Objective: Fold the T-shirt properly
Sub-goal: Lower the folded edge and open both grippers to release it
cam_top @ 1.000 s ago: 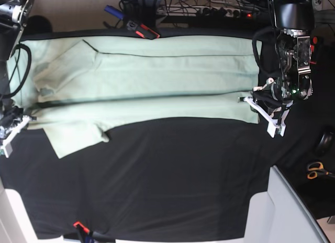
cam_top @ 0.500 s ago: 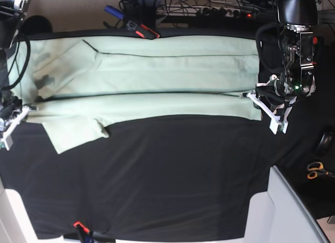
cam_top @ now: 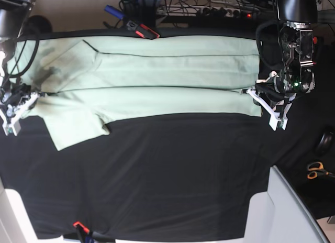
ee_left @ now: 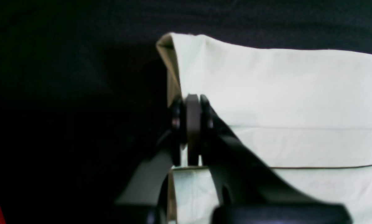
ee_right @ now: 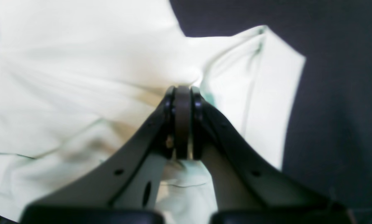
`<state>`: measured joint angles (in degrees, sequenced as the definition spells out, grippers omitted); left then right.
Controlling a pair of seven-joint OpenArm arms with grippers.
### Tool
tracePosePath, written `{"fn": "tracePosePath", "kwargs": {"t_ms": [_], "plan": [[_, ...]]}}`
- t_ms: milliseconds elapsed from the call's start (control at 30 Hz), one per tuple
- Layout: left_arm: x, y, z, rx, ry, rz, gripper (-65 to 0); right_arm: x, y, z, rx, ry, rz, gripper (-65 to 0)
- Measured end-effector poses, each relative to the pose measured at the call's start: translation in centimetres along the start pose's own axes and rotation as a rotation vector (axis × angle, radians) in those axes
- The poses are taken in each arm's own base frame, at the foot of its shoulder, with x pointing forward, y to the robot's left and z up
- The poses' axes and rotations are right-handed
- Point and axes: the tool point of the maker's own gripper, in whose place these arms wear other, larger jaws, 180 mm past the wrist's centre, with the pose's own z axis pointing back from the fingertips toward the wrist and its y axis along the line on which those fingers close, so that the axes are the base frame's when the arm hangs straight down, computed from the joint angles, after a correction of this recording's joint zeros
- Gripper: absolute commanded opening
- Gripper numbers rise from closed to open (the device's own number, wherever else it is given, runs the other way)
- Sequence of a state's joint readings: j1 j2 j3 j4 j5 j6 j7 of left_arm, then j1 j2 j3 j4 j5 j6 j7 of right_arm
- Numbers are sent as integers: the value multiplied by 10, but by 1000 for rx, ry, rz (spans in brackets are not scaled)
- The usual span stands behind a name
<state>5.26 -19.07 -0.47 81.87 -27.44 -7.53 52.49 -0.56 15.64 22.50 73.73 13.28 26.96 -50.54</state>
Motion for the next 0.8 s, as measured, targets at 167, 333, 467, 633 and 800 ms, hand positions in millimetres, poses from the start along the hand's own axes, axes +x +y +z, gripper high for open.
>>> {"fn": "tracePosePath", "kwargs": {"t_ms": [167, 333, 467, 633, 800], "plan": [[-5, -10, -3, -17, 25, -60, -650, -11, -10, 3, -22, 24, -7, -649], [-5, -10, -3, -15, 26, -62, -650, -19, -9, 2, -21, 35, -7, -649], [-6, -10, -3, -16, 26, -63, -650, -17, -9, 2, -21, 30, -6, -649], [-18, -1, -9, 11, 63, -68, -650, -17, -9, 2, -20, 31, -5, -649], [-30, -2, -14, 57, 95, -115, -650, -17, -8, 2, -19, 32, -4, -646]]}}
